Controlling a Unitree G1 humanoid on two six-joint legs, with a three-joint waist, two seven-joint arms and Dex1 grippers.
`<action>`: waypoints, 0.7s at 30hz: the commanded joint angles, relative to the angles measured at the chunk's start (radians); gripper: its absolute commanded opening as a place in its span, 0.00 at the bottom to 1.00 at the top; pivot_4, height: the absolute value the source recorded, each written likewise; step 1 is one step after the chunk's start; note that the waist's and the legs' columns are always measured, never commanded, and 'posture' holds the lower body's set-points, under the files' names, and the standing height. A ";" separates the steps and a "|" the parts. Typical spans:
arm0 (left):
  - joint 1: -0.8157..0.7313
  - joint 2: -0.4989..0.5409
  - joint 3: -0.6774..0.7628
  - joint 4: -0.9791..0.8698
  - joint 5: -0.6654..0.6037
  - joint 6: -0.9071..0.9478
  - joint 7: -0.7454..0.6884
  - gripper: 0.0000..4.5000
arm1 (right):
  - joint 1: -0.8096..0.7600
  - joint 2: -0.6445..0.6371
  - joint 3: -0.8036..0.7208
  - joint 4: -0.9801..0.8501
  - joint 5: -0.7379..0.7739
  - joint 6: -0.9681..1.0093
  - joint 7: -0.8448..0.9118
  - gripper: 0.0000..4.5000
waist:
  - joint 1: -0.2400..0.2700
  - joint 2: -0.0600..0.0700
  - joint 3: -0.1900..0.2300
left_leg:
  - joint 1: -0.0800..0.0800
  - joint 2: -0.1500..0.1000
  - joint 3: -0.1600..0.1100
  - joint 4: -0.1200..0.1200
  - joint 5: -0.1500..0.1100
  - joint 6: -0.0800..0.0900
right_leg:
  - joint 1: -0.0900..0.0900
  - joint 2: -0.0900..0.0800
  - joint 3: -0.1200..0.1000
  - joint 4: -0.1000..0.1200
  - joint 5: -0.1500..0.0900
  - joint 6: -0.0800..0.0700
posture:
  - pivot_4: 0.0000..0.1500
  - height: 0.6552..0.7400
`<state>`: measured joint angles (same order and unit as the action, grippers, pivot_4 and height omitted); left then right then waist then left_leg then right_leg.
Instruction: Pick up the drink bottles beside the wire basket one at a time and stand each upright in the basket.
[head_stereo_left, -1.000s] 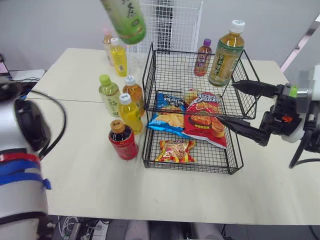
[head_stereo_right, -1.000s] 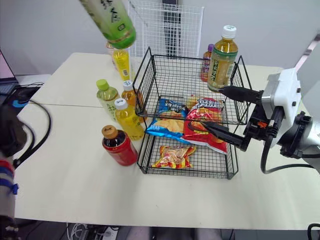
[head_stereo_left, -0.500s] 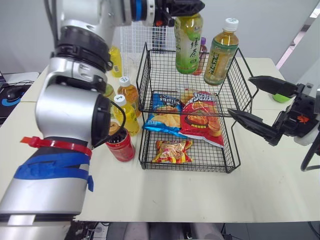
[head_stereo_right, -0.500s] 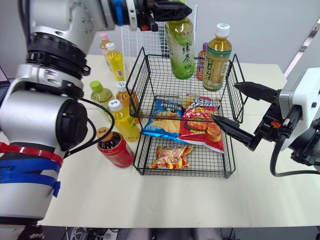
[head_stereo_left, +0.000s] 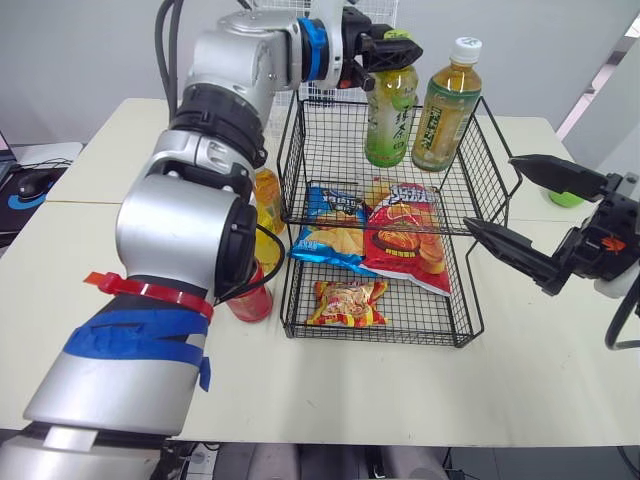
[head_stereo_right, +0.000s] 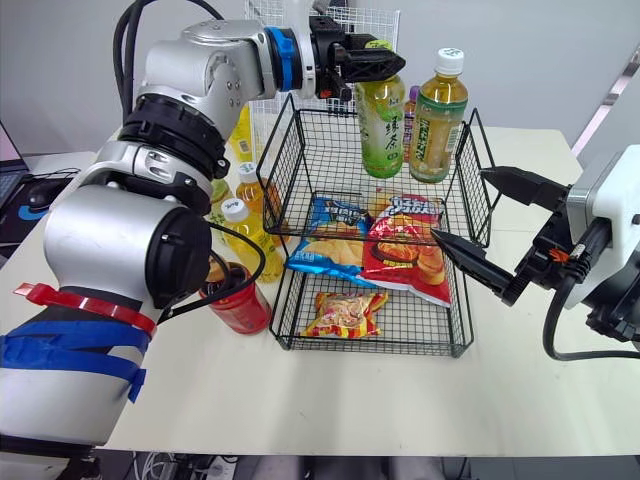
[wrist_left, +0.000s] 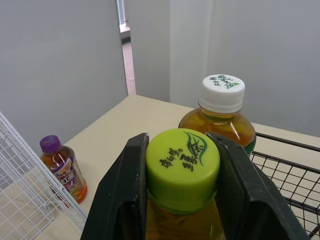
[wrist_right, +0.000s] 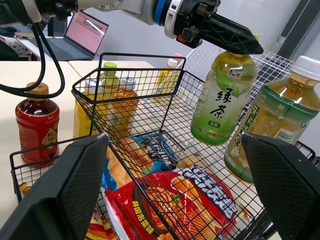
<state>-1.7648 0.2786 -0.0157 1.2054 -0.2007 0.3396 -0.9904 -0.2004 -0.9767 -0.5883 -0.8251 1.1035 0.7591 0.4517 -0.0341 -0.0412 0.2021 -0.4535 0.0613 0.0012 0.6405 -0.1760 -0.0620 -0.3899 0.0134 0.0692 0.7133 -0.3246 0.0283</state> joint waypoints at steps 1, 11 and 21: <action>-0.047 -0.004 0.042 -0.019 -0.007 -0.028 -0.008 0.38 | 0.010 -0.014 -0.039 -0.025 0.006 -0.027 -0.009 1.00 | 0.000 0.000 0.000 | 0.000 0.000 0.000 0.000 0.000 0.000 | 0.000 0.000 0.000 0.000 0.000 0.000 | 1.00 0.95; -0.027 0.086 0.039 -0.132 0.009 0.016 -0.166 1.00 | 0.019 -0.012 -0.028 -0.017 -0.011 -0.049 -0.016 1.00 | -0.003 0.000 0.000 | 0.001 0.000 0.000 0.000 0.000 0.000 | 0.001 0.000 0.000 0.000 0.000 0.000 | 1.00 0.95; 0.111 0.319 0.094 -0.399 0.009 0.124 -0.092 1.00 | -0.045 -0.006 0.063 0.051 -0.063 -0.095 0.016 1.00 | -0.012 0.002 -0.001 | 0.002 0.001 -0.001 0.001 0.000 0.000 | 0.001 0.000 0.000 0.002 0.000 0.000 | 1.00 0.95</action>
<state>-1.6430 0.5546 0.0399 0.8622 -0.1950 0.4599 -1.1287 -0.2250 -0.9792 -0.5246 -0.7803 1.0493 0.6953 0.4581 -0.0464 -0.0395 0.2011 -0.4513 0.0626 0.0007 0.6426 -0.1759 -0.0621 -0.3885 0.0137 0.0690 0.7160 -0.3245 0.0283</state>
